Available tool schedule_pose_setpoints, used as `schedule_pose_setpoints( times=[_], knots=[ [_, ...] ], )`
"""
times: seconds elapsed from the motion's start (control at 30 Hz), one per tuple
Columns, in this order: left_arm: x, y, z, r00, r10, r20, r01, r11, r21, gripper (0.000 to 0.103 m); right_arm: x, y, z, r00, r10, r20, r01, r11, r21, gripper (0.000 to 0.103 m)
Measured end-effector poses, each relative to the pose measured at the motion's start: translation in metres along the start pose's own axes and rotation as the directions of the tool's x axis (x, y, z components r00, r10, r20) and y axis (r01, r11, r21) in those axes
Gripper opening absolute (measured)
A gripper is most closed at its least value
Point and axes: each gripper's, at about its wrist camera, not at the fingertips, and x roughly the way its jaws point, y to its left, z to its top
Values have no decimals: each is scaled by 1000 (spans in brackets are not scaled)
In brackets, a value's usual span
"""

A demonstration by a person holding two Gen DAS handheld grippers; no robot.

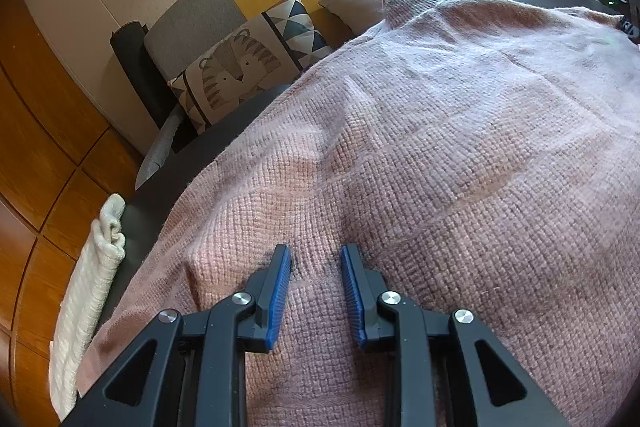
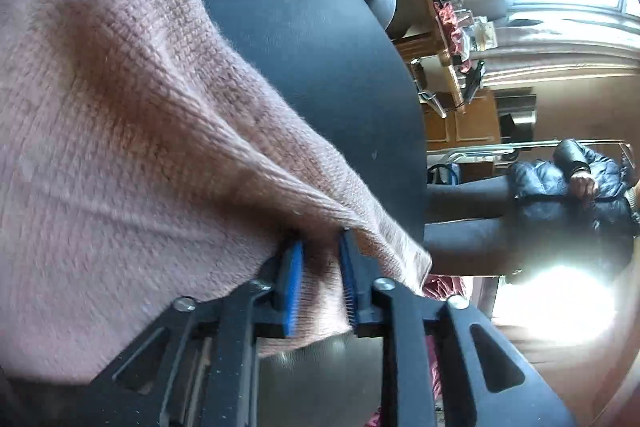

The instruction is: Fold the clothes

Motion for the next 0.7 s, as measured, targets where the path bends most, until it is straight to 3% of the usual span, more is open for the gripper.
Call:
schedule_pose_setpoints(
  times=[0.13, 0.2, 0.27, 0.37, 0.47, 0.5, 0.57, 0.63, 0.7],
  knots=[
    [1, 3, -1, 1000, -8, 1, 8, 1000, -6, 27, -2, -4, -4, 1000, -2, 20, 2, 999, 33, 14],
    [2, 3, -1, 1000, -10, 2, 10, 1000, -7, 27, -30, -10, -19, 994, 85, 65, -91, 990, 105, 15],
    [2, 3, 0, 1000, -10, 2, 10, 1000, -7, 27, -60, -16, -28, 969, 197, 151, -224, 956, 190, 16],
    [1, 2, -1, 1000, -6, 1, 6, 1000, -3, 27, -91, -31, -35, 853, 442, 278, -514, 803, 301, 24],
    [-1, 1, -1, 1000, -2, -4, 2, 1000, 0, 27, -100, -31, -31, 741, 589, 322, -670, 673, 313, 24],
    [-1, 0, -1, 1000, 0, -4, 0, 1000, 1, 27, -99, -24, -25, 739, 604, 300, -674, 675, 301, 24],
    [-1, 0, 0, 1000, 1, -4, -1, 1000, 2, 27, -106, 1, -26, 766, 595, 244, -642, 716, 272, 24],
    [-1, 1, 0, 1000, 1, -5, -1, 1000, 2, 27, -107, 9, -24, 793, 558, 245, -608, 750, 261, 24],
    [-1, 1, 0, 1000, 1, -5, -1, 1000, 1, 27, -103, 8, -21, 800, 545, 251, -598, 750, 282, 24]
  ],
)
